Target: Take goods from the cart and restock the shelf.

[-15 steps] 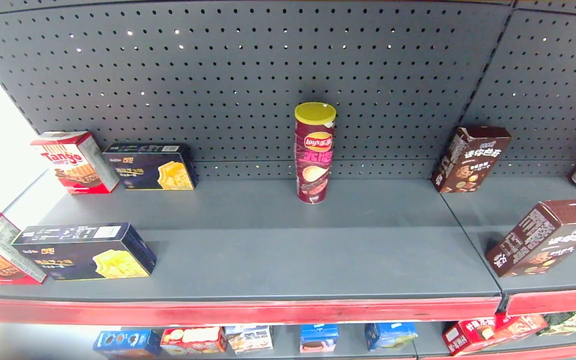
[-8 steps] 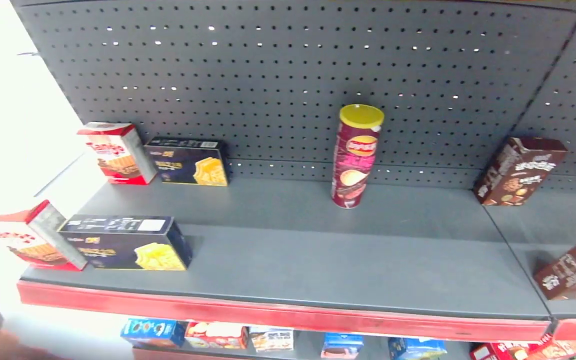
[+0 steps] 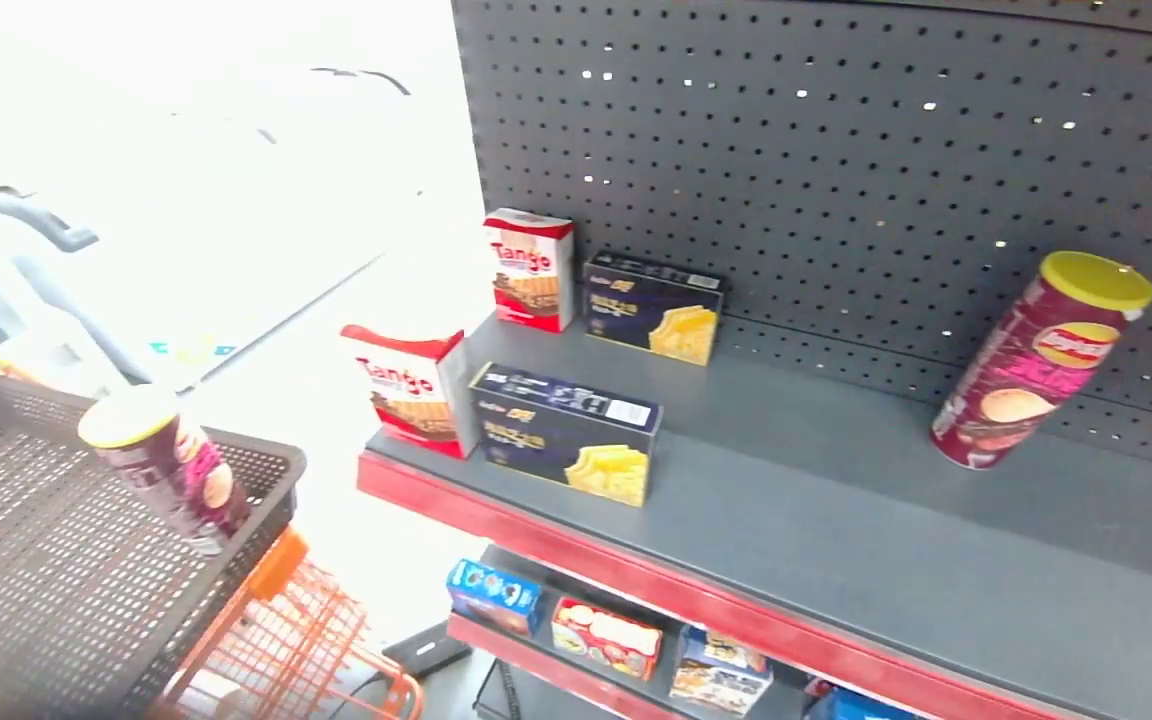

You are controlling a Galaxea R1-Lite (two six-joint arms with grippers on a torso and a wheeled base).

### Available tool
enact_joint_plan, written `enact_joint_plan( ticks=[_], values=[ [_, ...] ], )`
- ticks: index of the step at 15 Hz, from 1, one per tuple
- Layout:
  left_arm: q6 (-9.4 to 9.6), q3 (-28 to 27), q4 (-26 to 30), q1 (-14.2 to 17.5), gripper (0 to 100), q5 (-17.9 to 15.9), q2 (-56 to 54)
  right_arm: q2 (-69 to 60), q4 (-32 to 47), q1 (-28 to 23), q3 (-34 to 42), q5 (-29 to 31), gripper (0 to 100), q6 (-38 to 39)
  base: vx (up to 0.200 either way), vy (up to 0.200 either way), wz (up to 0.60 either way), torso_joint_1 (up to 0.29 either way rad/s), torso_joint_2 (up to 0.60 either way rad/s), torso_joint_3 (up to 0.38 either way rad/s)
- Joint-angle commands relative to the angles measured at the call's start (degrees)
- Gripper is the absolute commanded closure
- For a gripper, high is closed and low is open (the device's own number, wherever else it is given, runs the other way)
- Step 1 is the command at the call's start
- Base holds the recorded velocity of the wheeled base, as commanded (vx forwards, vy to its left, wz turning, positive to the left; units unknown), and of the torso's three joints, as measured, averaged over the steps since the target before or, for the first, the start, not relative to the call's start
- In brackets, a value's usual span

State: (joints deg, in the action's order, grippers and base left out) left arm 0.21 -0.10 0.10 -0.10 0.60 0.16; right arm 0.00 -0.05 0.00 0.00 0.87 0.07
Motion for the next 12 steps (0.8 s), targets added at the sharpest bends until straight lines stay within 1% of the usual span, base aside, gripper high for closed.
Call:
enact_joint_plan(
  ticks=[1, 12],
  values=[
    [-0.03, 0.01, -0.01, 0.01, 0, 0.02, 0.02, 0.0, 0.05, 0.09, 0.0, -0.07, 0, -0.16, 0.0, 0.0, 0.0, 0.0, 0.0, 0.0],
    [0.23, 0.01, -0.01, 0.01, 0, -0.42, 0.11, 0.0, -0.04, 0.09, 0.0, -0.07, 0, -0.16, 0.0, 0.0, 0.0, 0.0, 0.0, 0.0]
  ],
)
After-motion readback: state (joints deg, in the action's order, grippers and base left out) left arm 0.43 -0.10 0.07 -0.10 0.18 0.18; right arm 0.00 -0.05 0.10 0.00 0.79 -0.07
